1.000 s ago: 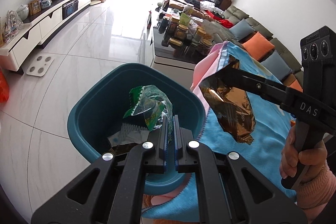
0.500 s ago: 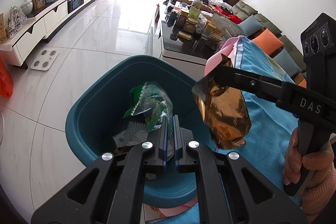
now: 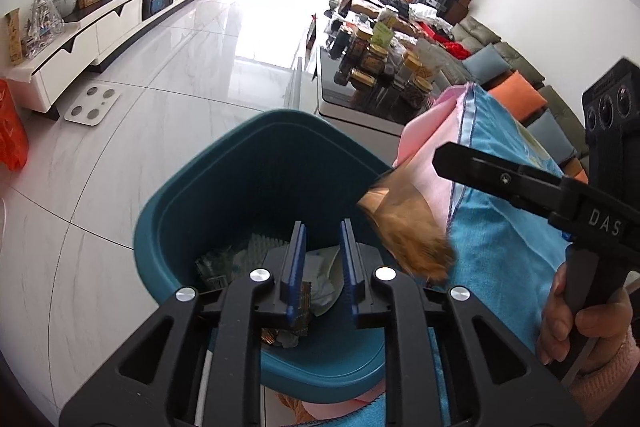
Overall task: Collect trash
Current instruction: 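Open both tools over the teal bin to drop wrapper and bag, then move both open tools back over the table toward the orange peels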
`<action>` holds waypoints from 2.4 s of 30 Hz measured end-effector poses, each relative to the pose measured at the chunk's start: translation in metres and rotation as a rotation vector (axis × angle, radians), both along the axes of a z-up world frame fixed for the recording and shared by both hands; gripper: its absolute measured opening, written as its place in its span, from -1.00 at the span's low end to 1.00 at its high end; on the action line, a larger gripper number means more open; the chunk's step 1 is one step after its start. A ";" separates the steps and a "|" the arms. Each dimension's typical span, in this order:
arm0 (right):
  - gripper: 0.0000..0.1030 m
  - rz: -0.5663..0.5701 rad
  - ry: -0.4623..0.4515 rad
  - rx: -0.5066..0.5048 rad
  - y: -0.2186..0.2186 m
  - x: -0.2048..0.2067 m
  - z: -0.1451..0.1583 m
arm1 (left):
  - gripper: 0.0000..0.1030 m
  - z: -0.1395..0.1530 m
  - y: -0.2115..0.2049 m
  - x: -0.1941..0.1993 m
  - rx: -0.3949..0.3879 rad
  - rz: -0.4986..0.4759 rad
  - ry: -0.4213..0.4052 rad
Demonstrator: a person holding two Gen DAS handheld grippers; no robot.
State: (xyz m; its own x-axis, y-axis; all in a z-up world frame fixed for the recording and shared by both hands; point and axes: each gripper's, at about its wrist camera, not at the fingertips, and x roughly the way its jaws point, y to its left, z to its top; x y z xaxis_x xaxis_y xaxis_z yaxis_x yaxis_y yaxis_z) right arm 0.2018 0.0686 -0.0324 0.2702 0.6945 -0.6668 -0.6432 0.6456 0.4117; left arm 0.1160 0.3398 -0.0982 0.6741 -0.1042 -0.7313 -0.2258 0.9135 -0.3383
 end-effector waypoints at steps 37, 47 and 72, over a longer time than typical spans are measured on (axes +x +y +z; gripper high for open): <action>0.15 -0.443 -0.206 0.033 -0.297 -0.071 0.051 | -0.19 0.043 -0.325 -0.017 -0.091 -0.727 -0.142; 0.15 -0.622 -0.182 0.049 -0.376 -0.071 0.033 | -0.19 0.021 -0.400 0.001 -0.073 -0.821 -0.067; 0.15 -0.691 -0.098 -0.019 -0.418 -0.059 0.001 | -0.12 0.025 -0.389 0.016 -0.089 -0.811 -0.028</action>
State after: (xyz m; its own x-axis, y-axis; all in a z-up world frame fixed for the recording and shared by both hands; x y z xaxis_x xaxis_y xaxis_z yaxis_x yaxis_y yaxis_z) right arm 0.1424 -0.3491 -0.0317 0.7056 0.3300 -0.6270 -0.1161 0.9268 0.3571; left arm 0.1324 -0.0489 -0.0730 0.3824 -0.6245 -0.6810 0.5036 0.7588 -0.4130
